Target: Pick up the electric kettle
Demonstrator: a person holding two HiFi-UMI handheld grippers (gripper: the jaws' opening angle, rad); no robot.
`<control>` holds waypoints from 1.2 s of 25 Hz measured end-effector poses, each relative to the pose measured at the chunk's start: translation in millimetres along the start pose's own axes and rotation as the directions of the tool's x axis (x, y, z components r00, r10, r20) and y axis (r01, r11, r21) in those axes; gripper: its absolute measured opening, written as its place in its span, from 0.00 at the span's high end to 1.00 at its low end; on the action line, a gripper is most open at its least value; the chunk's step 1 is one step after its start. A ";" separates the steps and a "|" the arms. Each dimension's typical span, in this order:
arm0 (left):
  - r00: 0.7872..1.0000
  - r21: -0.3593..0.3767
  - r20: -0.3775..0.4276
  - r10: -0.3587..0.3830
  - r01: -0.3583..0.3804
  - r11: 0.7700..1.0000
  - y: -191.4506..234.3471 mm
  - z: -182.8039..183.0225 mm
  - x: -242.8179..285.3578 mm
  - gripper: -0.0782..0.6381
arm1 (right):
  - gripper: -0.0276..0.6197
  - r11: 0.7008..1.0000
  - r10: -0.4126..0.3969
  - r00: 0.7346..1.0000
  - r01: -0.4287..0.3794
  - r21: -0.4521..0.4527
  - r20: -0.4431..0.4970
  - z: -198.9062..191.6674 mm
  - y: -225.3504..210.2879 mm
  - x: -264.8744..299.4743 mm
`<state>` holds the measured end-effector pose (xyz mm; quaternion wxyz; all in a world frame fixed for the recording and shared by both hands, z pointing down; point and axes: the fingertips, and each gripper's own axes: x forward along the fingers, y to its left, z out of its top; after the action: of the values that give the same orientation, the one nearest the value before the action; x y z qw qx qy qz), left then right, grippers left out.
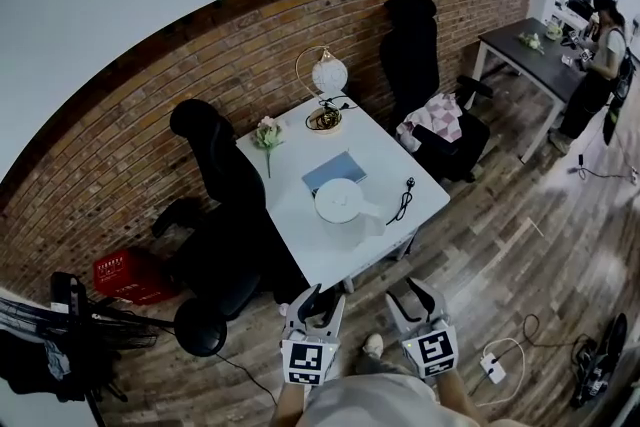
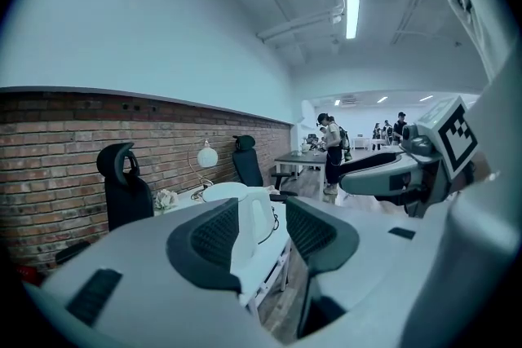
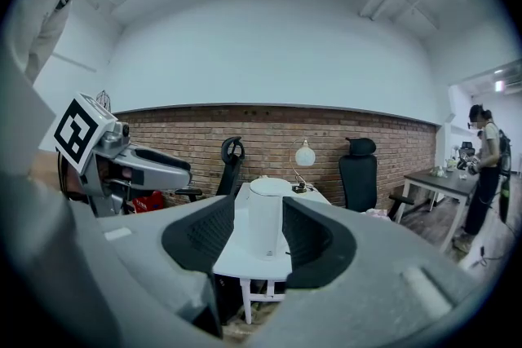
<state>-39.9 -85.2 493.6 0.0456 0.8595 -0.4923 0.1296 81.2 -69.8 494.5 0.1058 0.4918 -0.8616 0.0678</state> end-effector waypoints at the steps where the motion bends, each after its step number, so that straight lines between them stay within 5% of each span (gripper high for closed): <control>1: 1.000 -0.007 -0.010 0.008 -0.008 1.000 0.1 -0.7 3.2 0.63 | 0.68 1.000 0.006 1.000 -0.006 0.000 0.000 -0.5 -3.5 2.6; 30: 0.993 -0.026 -0.085 0.085 -0.087 0.996 5.3 -19.8 59.0 0.58 | 0.68 0.997 0.079 0.997 -0.079 -0.010 0.000 -8.9 -52.6 46.8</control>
<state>-19.5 -133.1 528.1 0.0733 0.8305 -0.5284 0.1601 104.4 -133.5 515.4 0.1052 0.4566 -0.8808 0.0674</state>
